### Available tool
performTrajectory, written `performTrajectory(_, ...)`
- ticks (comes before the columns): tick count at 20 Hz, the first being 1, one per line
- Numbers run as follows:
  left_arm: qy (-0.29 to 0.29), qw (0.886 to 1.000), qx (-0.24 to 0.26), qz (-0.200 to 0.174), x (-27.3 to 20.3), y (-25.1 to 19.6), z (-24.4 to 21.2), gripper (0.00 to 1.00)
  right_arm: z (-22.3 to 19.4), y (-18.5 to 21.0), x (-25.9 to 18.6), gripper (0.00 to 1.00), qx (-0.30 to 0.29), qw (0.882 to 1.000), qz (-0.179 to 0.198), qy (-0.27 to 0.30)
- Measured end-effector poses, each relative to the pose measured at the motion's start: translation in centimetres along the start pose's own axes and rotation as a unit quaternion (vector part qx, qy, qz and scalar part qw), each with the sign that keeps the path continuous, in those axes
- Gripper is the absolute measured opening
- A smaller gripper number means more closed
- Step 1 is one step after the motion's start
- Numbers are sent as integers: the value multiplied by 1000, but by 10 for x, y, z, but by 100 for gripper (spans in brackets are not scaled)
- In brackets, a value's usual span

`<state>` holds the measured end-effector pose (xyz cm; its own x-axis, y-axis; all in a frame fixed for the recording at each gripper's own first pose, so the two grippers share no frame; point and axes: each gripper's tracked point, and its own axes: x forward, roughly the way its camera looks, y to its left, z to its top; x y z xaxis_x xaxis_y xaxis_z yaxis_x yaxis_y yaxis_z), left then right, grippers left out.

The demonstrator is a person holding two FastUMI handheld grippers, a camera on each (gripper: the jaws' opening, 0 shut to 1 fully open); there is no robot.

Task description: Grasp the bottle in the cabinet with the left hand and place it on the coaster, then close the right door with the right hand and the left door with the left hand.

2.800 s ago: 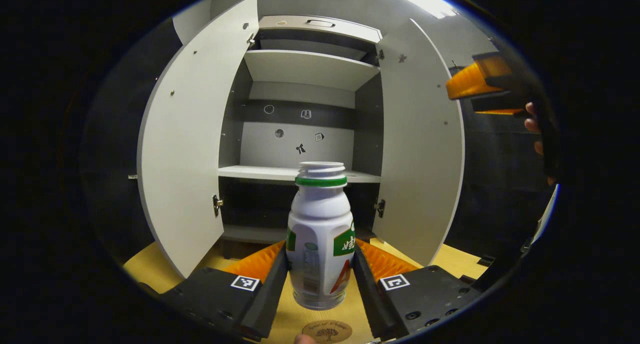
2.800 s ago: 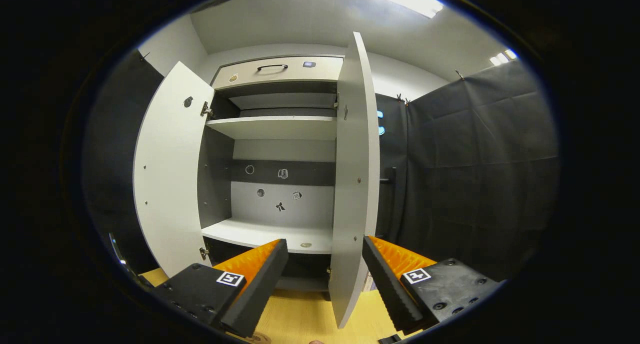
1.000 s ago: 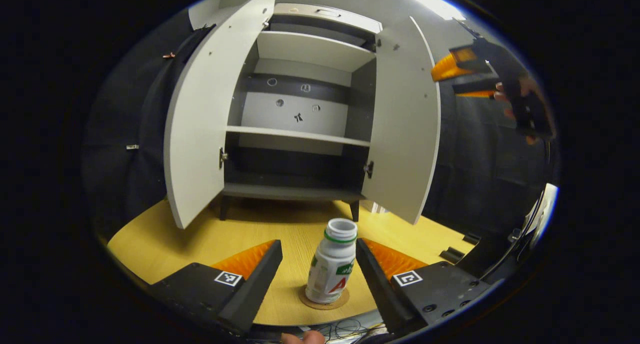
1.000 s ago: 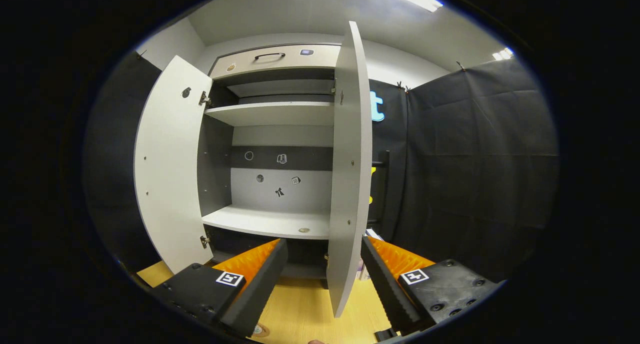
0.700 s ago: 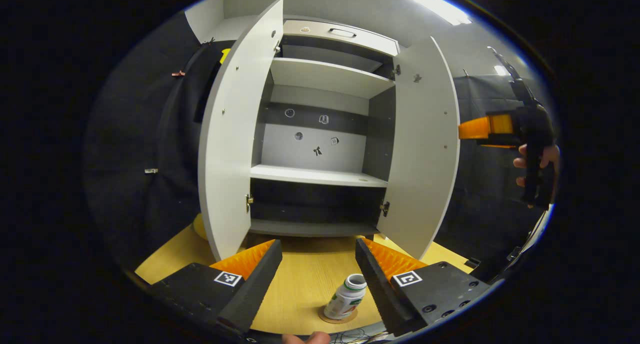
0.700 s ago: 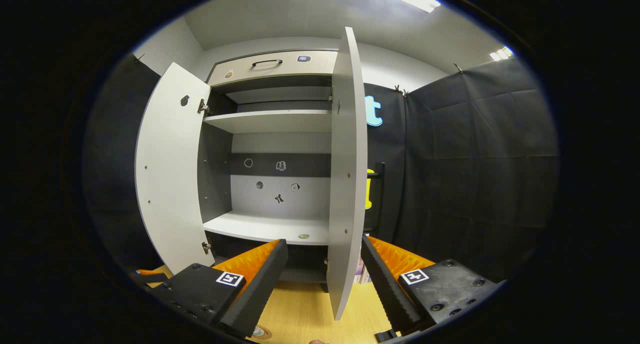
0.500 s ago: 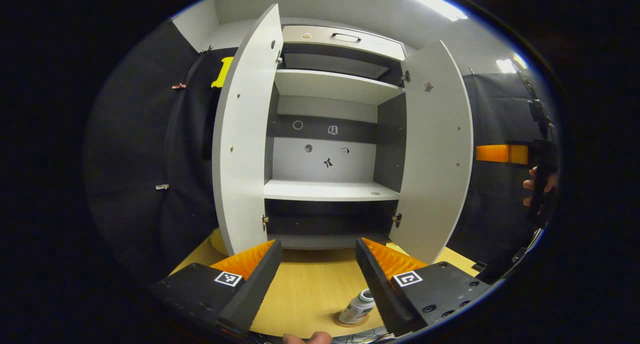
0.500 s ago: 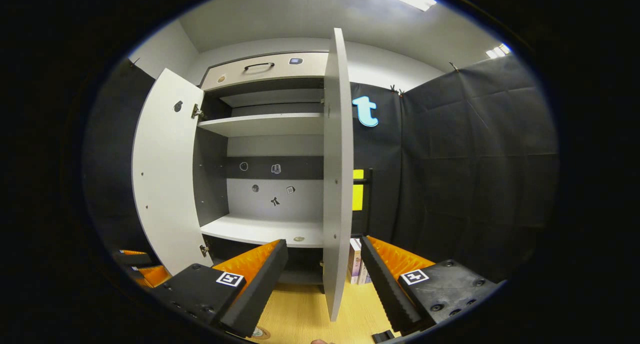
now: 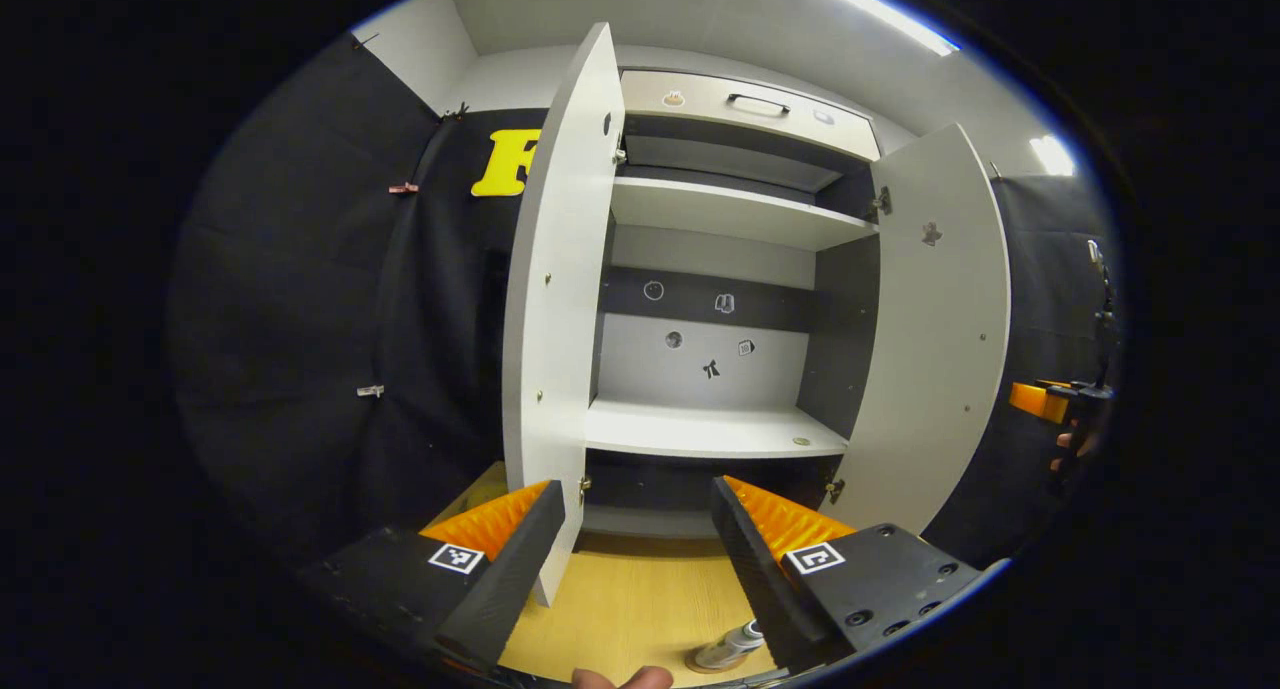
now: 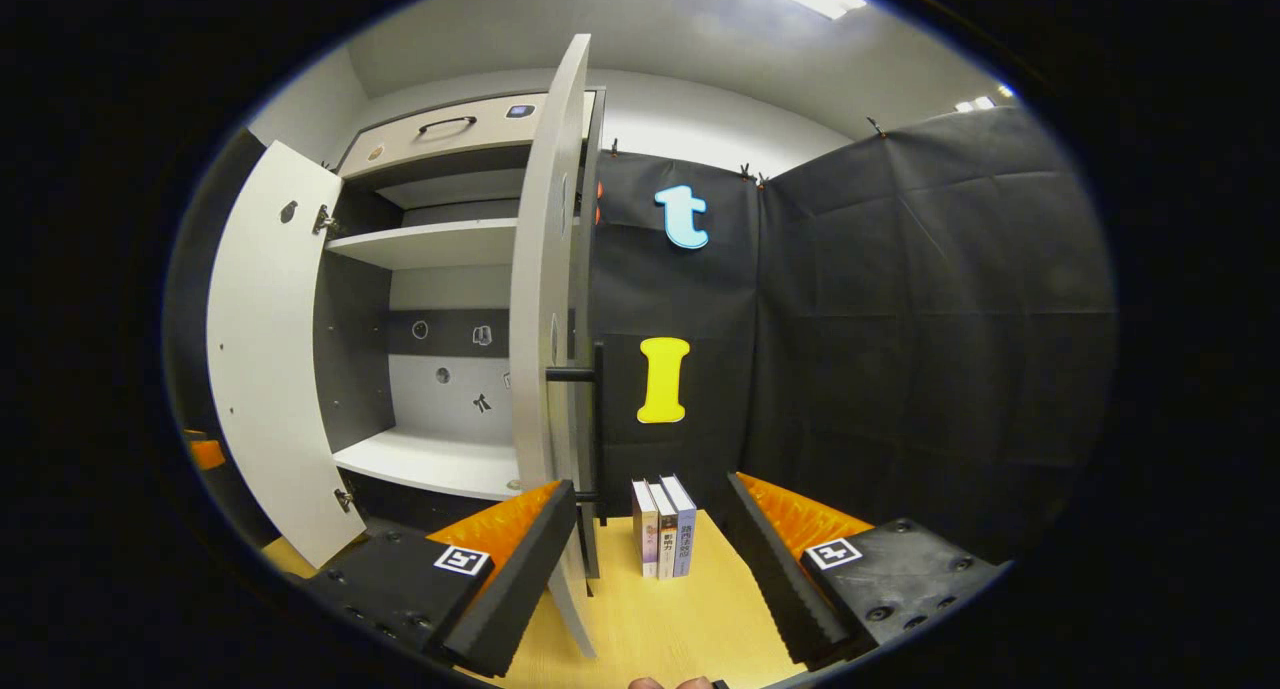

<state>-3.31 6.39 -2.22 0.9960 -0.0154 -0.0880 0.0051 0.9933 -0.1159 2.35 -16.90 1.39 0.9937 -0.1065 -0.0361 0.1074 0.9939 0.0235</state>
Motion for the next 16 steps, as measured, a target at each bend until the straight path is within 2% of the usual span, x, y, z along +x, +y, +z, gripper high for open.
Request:
performTrajectory(4,-5,1000,6,7,-2,7,5,94,-2,16,8,99,20,1000,20,4)
performTrajectory(7,-1,1000,8,7,-3,12,1,94,-4,18,7,96,26,1000,14,2)
performTrajectory(10,2,1000,5,6,-3,16,2,94,-5,39,5,97,33,999,26,5)
performTrajectory(16,0,1000,17,8,-2,26,3,94,-8,108,7,98,36,995,92,13)
